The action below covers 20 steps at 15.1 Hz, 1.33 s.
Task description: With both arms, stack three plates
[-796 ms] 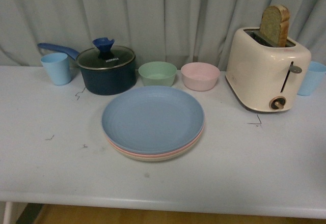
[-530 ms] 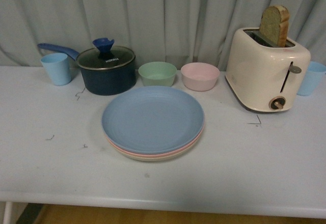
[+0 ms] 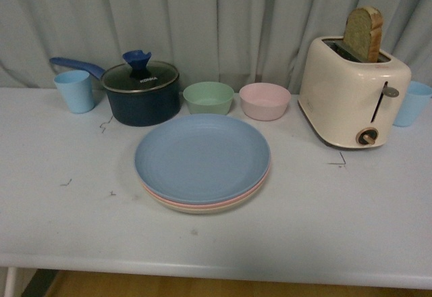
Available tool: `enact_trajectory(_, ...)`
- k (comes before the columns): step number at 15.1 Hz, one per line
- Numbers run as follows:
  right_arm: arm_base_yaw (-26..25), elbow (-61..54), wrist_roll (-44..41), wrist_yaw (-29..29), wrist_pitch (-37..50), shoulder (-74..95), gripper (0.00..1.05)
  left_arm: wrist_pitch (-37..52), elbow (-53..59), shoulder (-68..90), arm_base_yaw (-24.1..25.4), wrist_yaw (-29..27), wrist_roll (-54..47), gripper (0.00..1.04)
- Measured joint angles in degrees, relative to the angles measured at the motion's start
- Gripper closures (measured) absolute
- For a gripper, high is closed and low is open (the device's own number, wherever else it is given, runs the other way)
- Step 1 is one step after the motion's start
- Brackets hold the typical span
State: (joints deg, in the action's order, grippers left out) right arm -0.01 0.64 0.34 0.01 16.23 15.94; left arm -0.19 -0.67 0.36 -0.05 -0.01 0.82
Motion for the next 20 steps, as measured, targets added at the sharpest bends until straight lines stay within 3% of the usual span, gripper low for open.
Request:
enact_trajectory(10, 0.0, 0.0, 0.0, 0.0, -6.7, -6.4, 1.03, 0.0, 0.0, 0.0, 0.0, 0.0, 0.0, 0.07)
enact_trajectory(11, 0.0, 0.0, 0.0, 0.0, -16.3, -13.1, 1.03, 0.0, 0.0, 0.0, 0.0, 0.0, 0.0, 0.07)
enact_trajectory(15, 0.0, 0.0, 0.0, 0.0, -16.5, -15.7, 1.03, 0.0, 0.0, 0.0, 0.0, 0.0, 0.0, 0.07)
enact_trajectory(16, 0.0, 0.0, 0.0, 0.0, -16.4, -15.7, 0.98, 0.0, 0.0, 0.0, 0.0, 0.0, 0.0, 0.07)
enact_trajectory(20, 0.0, 0.0, 0.0, 0.0, -16.4, -15.7, 0.49, 0.0, 0.0, 0.0, 0.0, 0.0, 0.0, 0.07)
